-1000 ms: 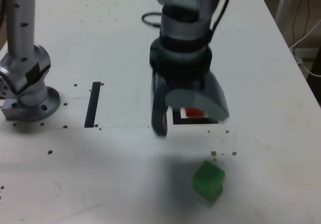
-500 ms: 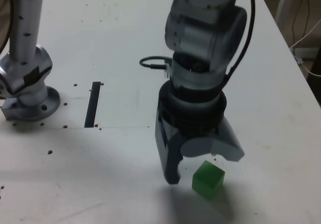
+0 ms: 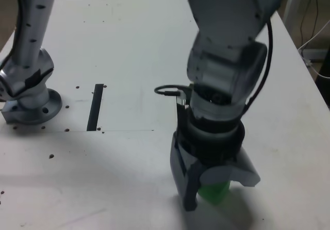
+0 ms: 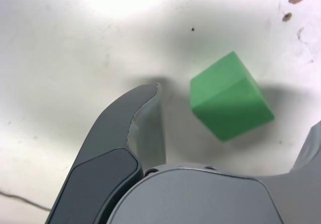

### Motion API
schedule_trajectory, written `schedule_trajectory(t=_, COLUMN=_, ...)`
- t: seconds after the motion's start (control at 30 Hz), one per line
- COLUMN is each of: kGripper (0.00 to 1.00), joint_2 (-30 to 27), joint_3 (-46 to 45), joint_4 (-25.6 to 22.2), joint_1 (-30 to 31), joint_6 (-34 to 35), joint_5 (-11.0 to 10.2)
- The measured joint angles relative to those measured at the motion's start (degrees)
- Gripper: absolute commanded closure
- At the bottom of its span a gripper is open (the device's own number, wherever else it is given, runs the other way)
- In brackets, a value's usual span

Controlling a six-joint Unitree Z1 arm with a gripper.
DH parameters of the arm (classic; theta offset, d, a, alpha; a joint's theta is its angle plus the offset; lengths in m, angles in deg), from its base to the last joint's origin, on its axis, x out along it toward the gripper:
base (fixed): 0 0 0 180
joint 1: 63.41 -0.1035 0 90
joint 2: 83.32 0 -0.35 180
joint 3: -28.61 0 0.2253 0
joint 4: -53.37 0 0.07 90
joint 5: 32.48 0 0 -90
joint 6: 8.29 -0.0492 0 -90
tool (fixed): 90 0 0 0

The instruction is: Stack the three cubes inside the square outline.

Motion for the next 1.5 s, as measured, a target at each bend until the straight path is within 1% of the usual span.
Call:
schedule_trajectory(t=0.17, kGripper=0.10, joint_2=1.40, joint_3=-0.61, joint_4=0.26, joint_1=-1.54, joint_6=-1.19, joint_5=-0.69)
schedule_trajectory(t=0.33, kGripper=0.16, joint_2=1.50, joint_3=-0.97, joint_4=0.26, joint_1=-2.24, joint_6=-1.77, joint_5=-1.44)
schedule_trajectory(t=0.47, kGripper=0.25, joint_2=1.57, joint_3=-0.96, joint_4=0.38, joint_1=-2.73, joint_6=-2.31, joint_5=-1.45)
schedule_trajectory(t=0.6, kGripper=0.33, joint_2=1.84, joint_3=-0.90, joint_4=1.09, joint_1=-2.73, joint_6=-2.88, joint_5=-0.57)
schedule_trajectory(t=0.8, kGripper=0.35, joint_2=1.94, joint_3=-0.83, joint_4=0.80, joint_1=-2.73, joint_6=-3.30, joint_5=1.31)
schedule_trajectory(t=0.9, kGripper=0.38, joint_2=1.94, joint_3=-0.74, joint_4=0.39, joint_1=-2.73, joint_6=-3.46, joint_5=1.69)
schedule_trajectory(t=1.0, kGripper=0.45, joint_2=1.93, joint_3=-0.55, joint_4=0.15, joint_1=-2.74, joint_6=-3.65, joint_5=1.68)
schedule_trajectory(t=1.07, kGripper=0.53, joint_2=1.90, joint_3=-0.44, joint_4=0.01, joint_1=-2.74, joint_6=-3.74, joint_5=1.57)
schedule_trajectory(t=1.13, kGripper=0.63, joint_2=1.84, joint_3=-0.37, joint_4=-0.01, joint_1=-2.74, joint_6=-3.83, joint_5=1.43)
schedule_trajectory(t=1.27, kGripper=0.77, joint_2=1.72, joint_3=-0.25, joint_4=-0.04, joint_1=-2.74, joint_6=-3.89, joint_5=0.76)
schedule_trajectory(t=1.4, kGripper=0.82, joint_2=1.65, joint_3=-0.21, joint_4=-0.04, joint_1=-2.74, joint_6=-3.89, joint_5=-0.09)
schedule_trajectory(t=1.5, kGripper=0.84, joint_2=1.50, joint_3=-0.20, joint_4=-0.07, joint_1=-2.74, joint_6=-3.95, joint_5=-0.93)
